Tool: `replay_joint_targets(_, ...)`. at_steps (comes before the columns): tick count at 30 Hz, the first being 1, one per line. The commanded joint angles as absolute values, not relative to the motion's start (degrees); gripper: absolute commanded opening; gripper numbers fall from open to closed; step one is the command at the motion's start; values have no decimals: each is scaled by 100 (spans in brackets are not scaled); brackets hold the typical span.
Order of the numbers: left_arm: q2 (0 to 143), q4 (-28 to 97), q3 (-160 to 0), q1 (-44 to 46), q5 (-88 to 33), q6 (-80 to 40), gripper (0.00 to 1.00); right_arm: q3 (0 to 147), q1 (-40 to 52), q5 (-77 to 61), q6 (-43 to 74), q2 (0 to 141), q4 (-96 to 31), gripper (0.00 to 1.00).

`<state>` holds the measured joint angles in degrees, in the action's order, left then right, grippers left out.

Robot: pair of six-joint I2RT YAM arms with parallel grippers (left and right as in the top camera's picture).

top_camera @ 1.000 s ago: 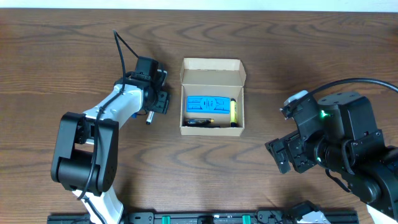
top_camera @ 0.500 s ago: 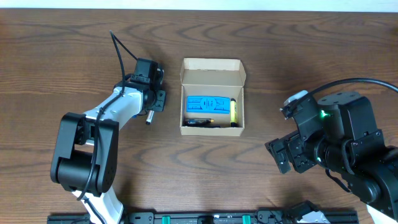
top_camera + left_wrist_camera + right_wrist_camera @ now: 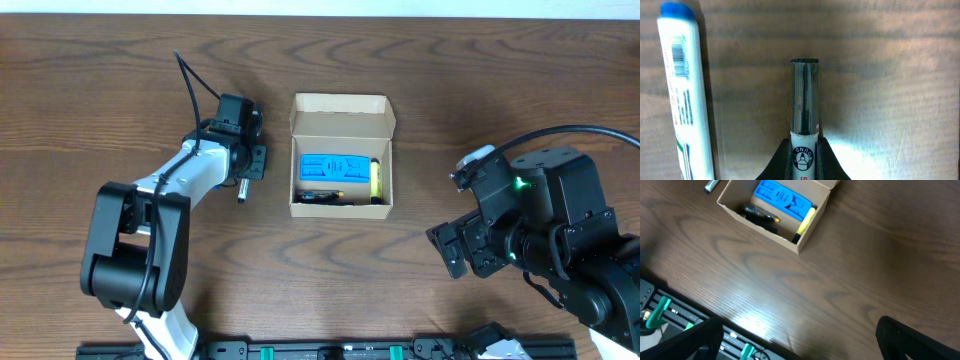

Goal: Pack container
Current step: 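Carry the black marker into the box and open the left gripper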

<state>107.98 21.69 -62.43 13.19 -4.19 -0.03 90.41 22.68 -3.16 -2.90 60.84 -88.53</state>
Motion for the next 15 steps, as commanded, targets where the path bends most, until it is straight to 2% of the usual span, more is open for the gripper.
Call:
replay_joint_targets(1, 10761, 2545, -6285, 1319, -451, -38, 5, 9111, 2215, -305, -193, 6088, -8855, 99)
replay_joint_targets(10, 9603, 3520, -6869, 1330, -489, 353, 6, 9111, 2215, -305, -196, 6101, -8855, 99)
replay_joint_targets(15, 8744, 3579, -6923, 1564, -1278, 1415, 6, 9111, 2215, -305, -196, 6101, -8855, 99)
